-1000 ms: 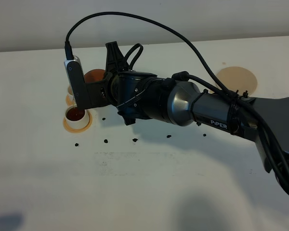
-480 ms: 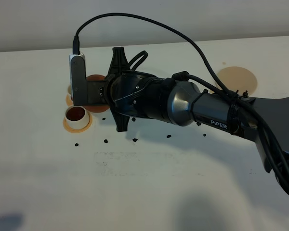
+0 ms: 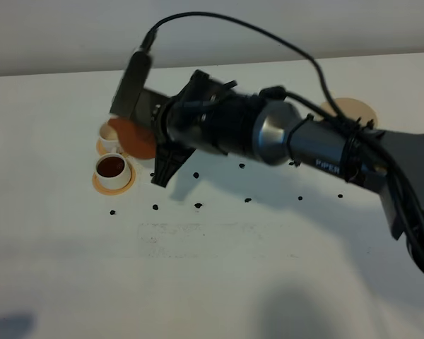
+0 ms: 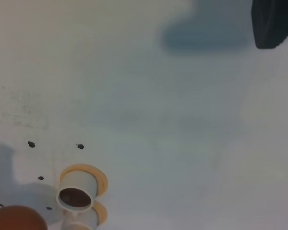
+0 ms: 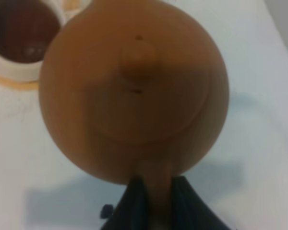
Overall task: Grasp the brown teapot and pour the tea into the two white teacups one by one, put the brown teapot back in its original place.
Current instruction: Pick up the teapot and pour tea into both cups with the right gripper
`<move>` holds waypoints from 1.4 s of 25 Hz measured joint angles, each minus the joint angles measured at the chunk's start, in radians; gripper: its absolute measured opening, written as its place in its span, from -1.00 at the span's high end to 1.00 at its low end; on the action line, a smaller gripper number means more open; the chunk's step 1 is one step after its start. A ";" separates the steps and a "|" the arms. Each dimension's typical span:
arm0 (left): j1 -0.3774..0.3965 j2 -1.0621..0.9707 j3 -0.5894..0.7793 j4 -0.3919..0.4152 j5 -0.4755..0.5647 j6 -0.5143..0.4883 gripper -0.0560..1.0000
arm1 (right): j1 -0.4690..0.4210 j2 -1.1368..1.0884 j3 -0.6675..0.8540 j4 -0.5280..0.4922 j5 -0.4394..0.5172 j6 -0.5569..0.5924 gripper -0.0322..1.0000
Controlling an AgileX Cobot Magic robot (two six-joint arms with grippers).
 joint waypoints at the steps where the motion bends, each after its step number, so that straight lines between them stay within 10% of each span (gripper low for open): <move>1: 0.000 0.000 0.000 0.000 0.000 0.000 0.29 | -0.008 0.000 -0.011 0.032 0.012 0.000 0.76; 12: 0.000 0.000 0.000 0.000 0.000 0.000 0.29 | -0.070 -0.118 -0.021 0.224 0.034 0.000 0.76; 35: 0.000 0.000 0.000 0.000 -0.001 0.000 0.29 | -0.079 -0.111 0.328 0.383 -0.293 0.030 0.76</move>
